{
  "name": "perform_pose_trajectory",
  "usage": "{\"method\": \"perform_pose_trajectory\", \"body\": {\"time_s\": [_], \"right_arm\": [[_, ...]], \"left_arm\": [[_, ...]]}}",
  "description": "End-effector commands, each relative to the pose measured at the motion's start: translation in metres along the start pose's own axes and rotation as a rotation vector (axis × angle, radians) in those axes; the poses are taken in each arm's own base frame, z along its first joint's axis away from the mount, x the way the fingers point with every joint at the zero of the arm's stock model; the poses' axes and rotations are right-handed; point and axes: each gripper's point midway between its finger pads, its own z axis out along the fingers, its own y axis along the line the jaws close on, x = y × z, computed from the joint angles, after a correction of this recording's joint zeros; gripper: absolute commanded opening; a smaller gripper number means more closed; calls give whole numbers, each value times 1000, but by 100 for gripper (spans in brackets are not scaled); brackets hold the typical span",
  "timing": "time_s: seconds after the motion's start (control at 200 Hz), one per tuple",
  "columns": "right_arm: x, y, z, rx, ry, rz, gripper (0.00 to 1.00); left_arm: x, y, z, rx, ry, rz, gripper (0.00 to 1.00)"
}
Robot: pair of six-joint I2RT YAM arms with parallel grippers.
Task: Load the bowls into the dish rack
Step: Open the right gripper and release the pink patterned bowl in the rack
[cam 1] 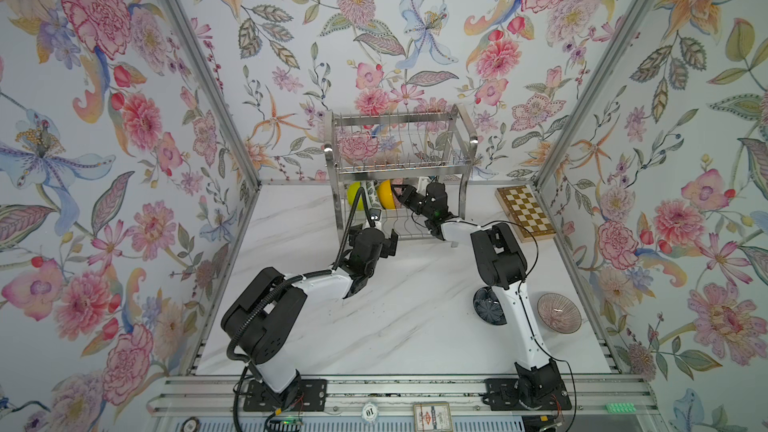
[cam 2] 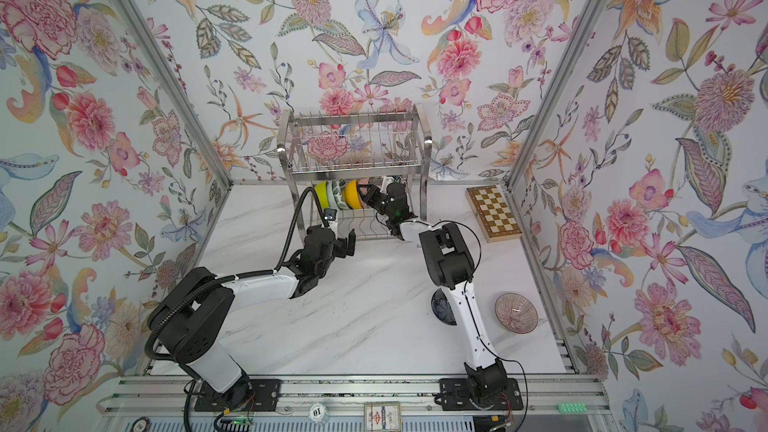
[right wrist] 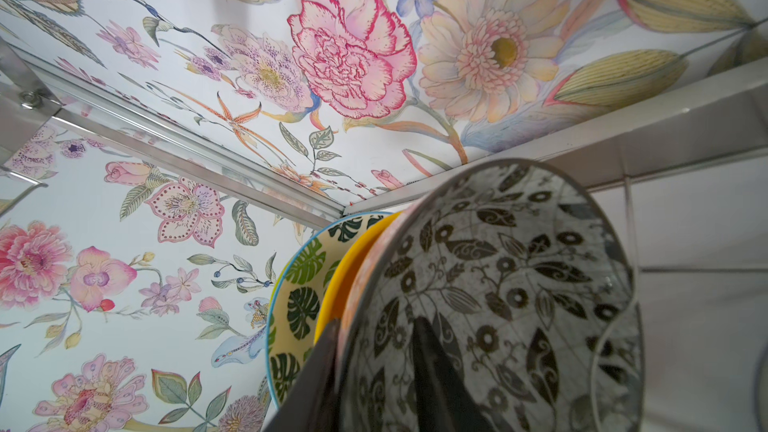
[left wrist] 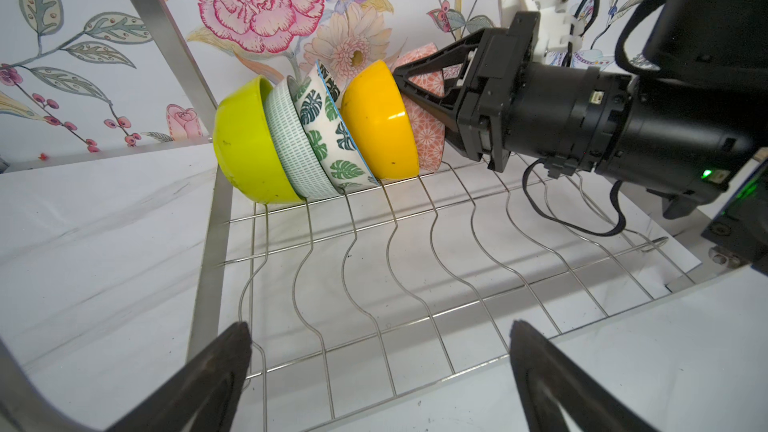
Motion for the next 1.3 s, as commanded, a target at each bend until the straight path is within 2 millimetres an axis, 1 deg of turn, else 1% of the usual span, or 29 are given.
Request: {"method": "perform_pose_trajectory", "body": {"time_s": [0.0,0.205,0.385,0.575,0.656,0.711,0.831,0.836,0.846,0.881,1.056,1.206,1.296], "right_arm": [[-18,29,-4,-15,-21,-45,30],[-19,31,-7,21,-18,-88,32],[-19,32,-9,32,-16,-98,36],[-20,37,-13,38,-18,-105,39],[-20,37,-15,53,-21,-108,43],[-21,36,-18,69,-28,-110,44],[-22,36,-25,90,-41,-119,47],[-22,37,-26,91,-43,-119,47],[-22,36,-26,93,-44,-121,48],[-22,37,-29,98,-47,-128,49],[-25,43,-41,126,-68,-156,57],[-23,48,-52,146,-73,-171,64],[-20,52,-59,155,-70,-180,72]], "left_arm": [[-6,5,-7,-9,-10,-22,99],[-6,4,-11,-5,-10,-26,99],[-6,4,-15,-6,-11,-28,99],[-5,5,-21,-7,-11,-30,99],[-5,4,-24,-6,-12,-28,99],[-6,4,-27,-5,-13,-28,99],[1,3,-28,-9,1,-18,99],[-5,4,-31,-6,-13,-25,99],[-10,4,-34,-3,-24,-31,99],[-10,3,-36,-2,-27,-31,99],[-8,2,-44,-1,-29,-33,99],[-8,2,-52,-3,-35,-39,99],[-8,3,-59,-2,-39,-47,99]]}}
